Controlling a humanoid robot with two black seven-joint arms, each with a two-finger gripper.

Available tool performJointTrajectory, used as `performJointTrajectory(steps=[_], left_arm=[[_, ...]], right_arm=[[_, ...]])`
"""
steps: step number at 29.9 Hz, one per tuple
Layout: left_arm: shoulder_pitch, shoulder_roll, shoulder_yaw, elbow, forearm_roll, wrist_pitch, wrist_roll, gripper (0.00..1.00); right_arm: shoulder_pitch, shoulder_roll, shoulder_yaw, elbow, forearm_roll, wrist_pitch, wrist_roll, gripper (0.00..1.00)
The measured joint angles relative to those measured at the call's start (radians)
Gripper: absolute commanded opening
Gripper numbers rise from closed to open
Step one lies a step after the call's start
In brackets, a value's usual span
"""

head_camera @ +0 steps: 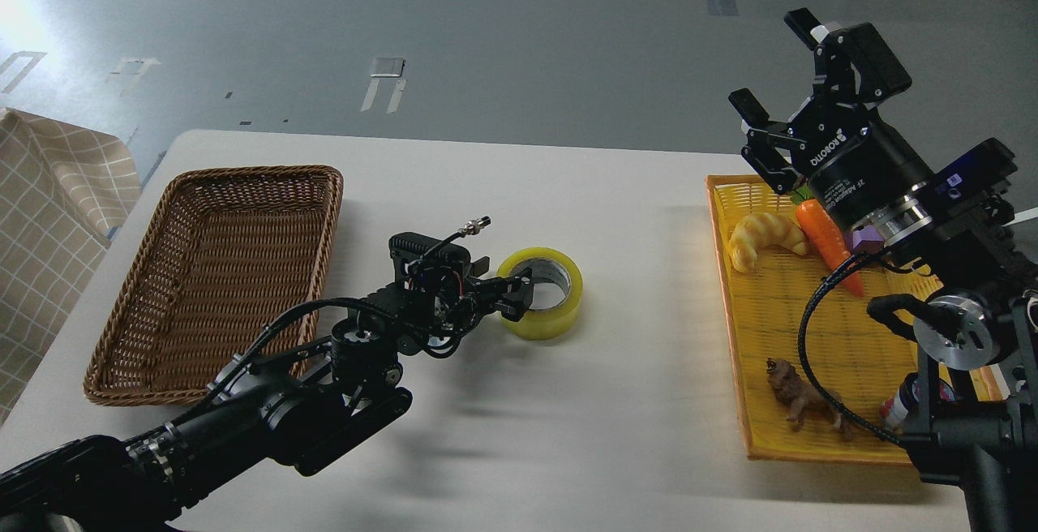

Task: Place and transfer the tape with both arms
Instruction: 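Grasp the tape roll with the left gripper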

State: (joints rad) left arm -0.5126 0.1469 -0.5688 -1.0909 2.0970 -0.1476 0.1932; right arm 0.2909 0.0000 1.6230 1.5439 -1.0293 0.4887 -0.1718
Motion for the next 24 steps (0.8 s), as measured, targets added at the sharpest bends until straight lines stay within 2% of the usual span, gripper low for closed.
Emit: performJointTrajectory(steps=[5,7,9,10,12,24], left_arm=[[-0.003,-0.002,0.0,-0.007,0.0,-0.005,0.0,0.51],[-0.004,-0.003,0.0,-0.012,0.0,-0.006,0.0,0.39],[-0.005,-0.003,0.0,-0.013,0.0,-0.007,0.0,0.22],[-0.005,-0.003,0.0,-0.013,0.0,-0.01,0.0,0.2],[-0.006,-0.003,0.0,-0.013,0.0,-0.022,0.0,0.17],[-0.002,-0.001,-0.001,-0.019,0.001,-0.078,0.0,0.16]], right_arm=[[-0.008,0.0,0.0,-0.001,0.0,0.0,0.0,1.0],[-0.011,0.0,0.0,-0.002,0.0,0.0,0.0,1.0],[-0.013,0.0,0.0,-0.002,0.0,0.0,0.0,1.0],[-0.014,0.0,0.0,-0.002,0.0,0.0,0.0,1.0],[-0.016,0.0,0.0,-0.003,-0.001,0.0,0.0,1.0],[-0.029,0.0,0.0,-0.008,-0.002,0.0,0.0,1.0]])
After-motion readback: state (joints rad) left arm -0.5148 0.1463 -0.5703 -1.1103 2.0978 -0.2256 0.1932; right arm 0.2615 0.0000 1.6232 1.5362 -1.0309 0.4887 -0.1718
